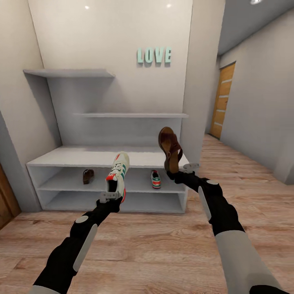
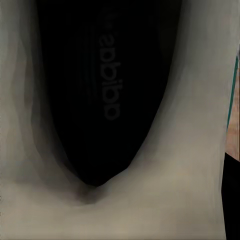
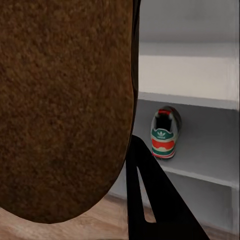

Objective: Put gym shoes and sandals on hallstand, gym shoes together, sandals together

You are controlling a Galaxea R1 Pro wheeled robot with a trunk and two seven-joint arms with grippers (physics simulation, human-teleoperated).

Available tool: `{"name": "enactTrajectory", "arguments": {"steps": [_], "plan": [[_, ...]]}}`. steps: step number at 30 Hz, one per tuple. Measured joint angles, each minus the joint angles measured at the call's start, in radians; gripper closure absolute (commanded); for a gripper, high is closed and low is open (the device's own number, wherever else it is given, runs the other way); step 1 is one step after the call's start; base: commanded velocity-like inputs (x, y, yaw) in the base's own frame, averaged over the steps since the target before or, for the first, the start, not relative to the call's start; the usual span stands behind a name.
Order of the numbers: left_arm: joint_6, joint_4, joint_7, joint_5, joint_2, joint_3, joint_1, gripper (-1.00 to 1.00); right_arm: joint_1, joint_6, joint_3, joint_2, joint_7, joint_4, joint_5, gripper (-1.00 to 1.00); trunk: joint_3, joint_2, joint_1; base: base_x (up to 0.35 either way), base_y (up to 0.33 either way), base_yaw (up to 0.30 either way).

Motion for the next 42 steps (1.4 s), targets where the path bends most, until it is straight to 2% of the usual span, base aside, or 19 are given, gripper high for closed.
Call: {"name": "enactTrajectory", "arguments": {"steps": [5, 11, 12, 13, 14, 15, 16, 19, 22, 23, 25, 27, 29, 30, 31, 33, 36, 39, 42], "plan": [[-0.001, 0.0, 0.0, 0.0, 0.0, 0.0, 0.0, 1.0, 0.0, 0.0, 0.0, 0.0, 0.0, -0.001, 0.001, 1.0, 0.0, 0.0, 0.0, 0.0, 0.002, -0.255], [0.007, 0.023, 0.003, 0.0, 0.0, 0.004, 0.0, 1.0, 0.0, 0.002, -0.015, -0.011, -0.001, -0.004, 0.002, 1.0, 0.0, 0.0, 0.0, 0.0, 0.0, -0.026], [0.02, 0.044, 0.003, -0.001, 0.0, 0.006, 0.0, 1.0, 0.0, 0.004, -0.055, -0.043, -0.001, -0.003, -0.005, 1.0, 0.0, 0.0, 0.0, 0.0, 0.0, -0.002], [0.029, 0.05, 0.003, 0.001, 0.0, 0.006, 0.001, 1.0, 0.0, 0.0, -0.128, -0.062, -0.001, -0.002, 0.01, 1.0, 0.0, 0.0, 0.0, 0.0, 0.0, -0.001], [0.039, 0.054, 0.003, 0.002, 0.0, 0.007, 0.001, 1.0, 0.0, 0.0, -0.156, -0.078, -0.003, -0.001, 0.01, 1.0, 0.0, 0.0, 0.0, 0.0, 0.0, 0.0], [0.064, 0.057, 0.003, 0.003, 0.0, 0.007, 0.0, 1.0, -0.001, 0.004, -0.211, -0.098, -0.001, 0.0, -0.001, 1.0, 0.0, 0.0, 0.0, 0.0, 0.0, 0.0], [0.098, 0.058, 0.003, 0.003, 0.0, 0.008, 0.0, 1.0, -0.001, 0.002, -0.307, -0.116, -0.001, 0.001, 0.009, 1.0, 0.0, 0.0, 0.0, 0.0, 0.0, 0.0], [0.153, 0.059, 0.003, 0.003, 0.0, 0.01, 0.0, 1.0, 0.0, 0.003, -0.363, -0.154, -0.002, 0.001, 0.01, 1.0, 0.0, 0.0, 0.0, 0.0, 0.0, 0.0], [0.172, 0.06, 0.004, 0.003, 0.001, 0.01, 0.0, 1.0, 0.0, 0.029, -0.386, -0.23, -0.002, 0.002, 0.01, 1.0, 0.0, 0.0, 0.0, 0.0, 0.0, 0.0], [0.174, 0.06, 0.004, 0.003, 0.001, 0.01, 0.0, 1.0, 0.0, 0.04, -0.388, -0.244, -0.001, 0.002, 0.006, 1.0, 0.0, 0.0, 0.0, 0.0, 0.0, 0.0], [0.178, 0.069, 0.004, 0.003, 0.002, 0.013, 0.0, 1.0, 0.0, 0.074, -0.417, -0.292, -0.002, 0.002, 0.01, 1.0, 0.0, 0.0, 0.0, 0.0, 0.0, 0.0], [0.18, 0.083, 0.004, 0.004, 0.002, 0.014, 0.001, 1.0, 0.0, 0.085, -0.473, -0.322, -0.003, 0.002, 0.014, 1.0, 0.0, 0.0, 0.0, 0.0, 0.0, 0.0], [0.18, 0.095, 0.004, 0.004, 0.002, 0.014, 0.001, 1.0, 0.0, 0.09, -0.545, -0.338, -0.003, 0.002, 0.016, 1.0, 0.0, 0.0, 0.0, 0.0, 0.0, 0.0], [0.18, 0.108, 0.004, 0.003, 0.002, 0.014, 0.001, 1.0, 0.0, 0.093, -0.612, -0.345, -0.003, 0.002, 0.016, 1.0, 0.0, 0.0, 0.0, 0.0, 0.0, 0.0], [0.18, 0.113, 0.004, 0.004, 0.002, 0.014, 0.001, 1.0, 0.0, 0.093, -0.651, -0.349, -0.004, 0.002, 0.019, 1.0, 0.0, 0.0, 0.0, 0.0, 0.0, 0.0], [0.18, 0.117, 0.005, 0.004, 0.003, 0.014, 0.0, 1.0, 0.0, 0.096, -0.678, -0.364, -0.003, 0.001, 0.015, 1.0, 0.0, 0.0, 0.0, 0.0, 0.0, 0.0], [0.18, 0.12, 0.005, 0.004, 0.007, 0.014, 0.001, 1.0, 0.001, 0.101, -0.693, -0.397, -0.003, 0.002, 0.022, 1.0, 0.0, 0.0, 0.0, 0.0, 0.0, 0.0], [0.182, 0.125, 0.005, 0.003, 0.008, 0.014, 0.002, 1.0, 0.001, 0.102, -0.697, -0.414, -0.004, 0.002, 0.065, 1.0, 0.0, 0.0, 0.0, 0.0, 0.0, 0.0], [0.182, 0.141, 0.005, 0.002, 0.008, 0.015, 0.002, 1.0, 0.001, 0.102, -0.716, -0.421, -0.004, 0.002, 0.138, 1.0, 0.0, 0.0, 0.0, 0.0, 0.0, 0.0]]}}
